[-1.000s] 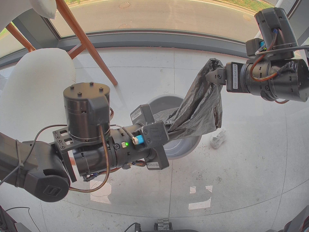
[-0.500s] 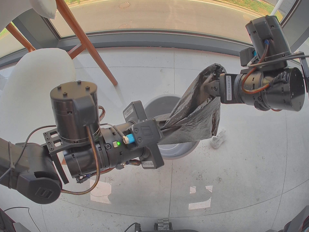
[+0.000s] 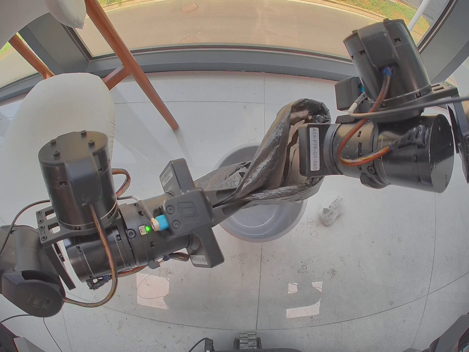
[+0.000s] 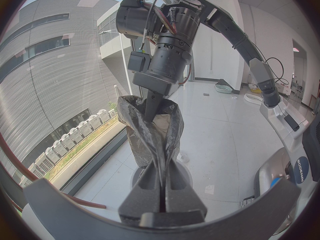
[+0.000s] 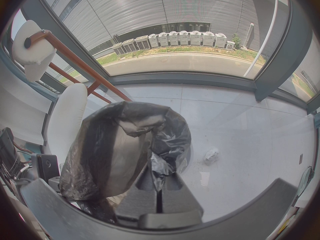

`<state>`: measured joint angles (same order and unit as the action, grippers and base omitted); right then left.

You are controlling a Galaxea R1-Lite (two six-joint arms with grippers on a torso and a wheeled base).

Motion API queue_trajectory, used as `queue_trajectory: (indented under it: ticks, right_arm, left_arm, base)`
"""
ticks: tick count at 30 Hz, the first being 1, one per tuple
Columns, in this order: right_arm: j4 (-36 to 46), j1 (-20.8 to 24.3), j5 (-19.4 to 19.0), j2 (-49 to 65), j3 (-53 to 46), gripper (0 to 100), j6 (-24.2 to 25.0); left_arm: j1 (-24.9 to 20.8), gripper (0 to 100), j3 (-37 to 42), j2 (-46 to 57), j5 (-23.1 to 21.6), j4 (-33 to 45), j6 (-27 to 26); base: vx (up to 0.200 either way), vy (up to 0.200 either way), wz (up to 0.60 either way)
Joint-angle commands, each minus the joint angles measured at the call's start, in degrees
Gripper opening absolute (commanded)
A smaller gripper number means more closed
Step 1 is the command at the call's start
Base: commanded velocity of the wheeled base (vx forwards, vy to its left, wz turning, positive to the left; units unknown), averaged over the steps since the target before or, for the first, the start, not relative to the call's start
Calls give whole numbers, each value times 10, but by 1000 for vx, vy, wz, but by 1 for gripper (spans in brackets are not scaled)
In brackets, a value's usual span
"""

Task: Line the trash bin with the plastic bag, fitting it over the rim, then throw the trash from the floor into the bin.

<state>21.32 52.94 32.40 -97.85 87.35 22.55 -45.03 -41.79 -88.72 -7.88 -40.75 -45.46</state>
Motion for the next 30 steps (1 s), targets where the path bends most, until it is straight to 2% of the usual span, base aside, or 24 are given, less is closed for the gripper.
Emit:
queue_trajectory:
  ticks: [1, 8, 13, 14, 18, 25, 29, 30]
  right_arm:
    - [-1, 4, -1, -7, -2, 0, 0]
    - [-1, -15, -19, -11, -22, 0, 5]
    - [-1, -24, -42, -23, -14, 0, 10]
    - [-10, -29, -55, -35, -1, 0, 8]
    - [-46, -36, -68, -59, 18, 0, 4]
    - [-46, -64, -86, -60, -2, 0, -2]
    - [-47, -86, -99, -57, -13, 0, -21]
    - [-47, -104, -105, -52, -20, 0, -44]
  left_arm:
    - [1, 0, 4, 14, 1, 9, 0]
    - [5, 0, 5, -1, 4, 20, 19]
    - [23, 0, -8, -5, 6, 48, 19]
    - [26, 0, -15, -15, 6, 52, 19]
    - [44, 0, -33, -40, 10, 62, 19]
    - [46, 0, -74, -78, 15, 59, 19]
    - [46, 0, -107, -100, 26, 58, 20]
    - [45, 0, -124, -109, 29, 61, 20]
  base:
    - [0, 0, 0]
    - [0, 0, 0]
    - [0, 0, 0]
    - [0, 0, 0]
    - [0, 0, 0]
    - [0, 0, 0]
    - [0, 0, 0]
    - [0, 0, 0]
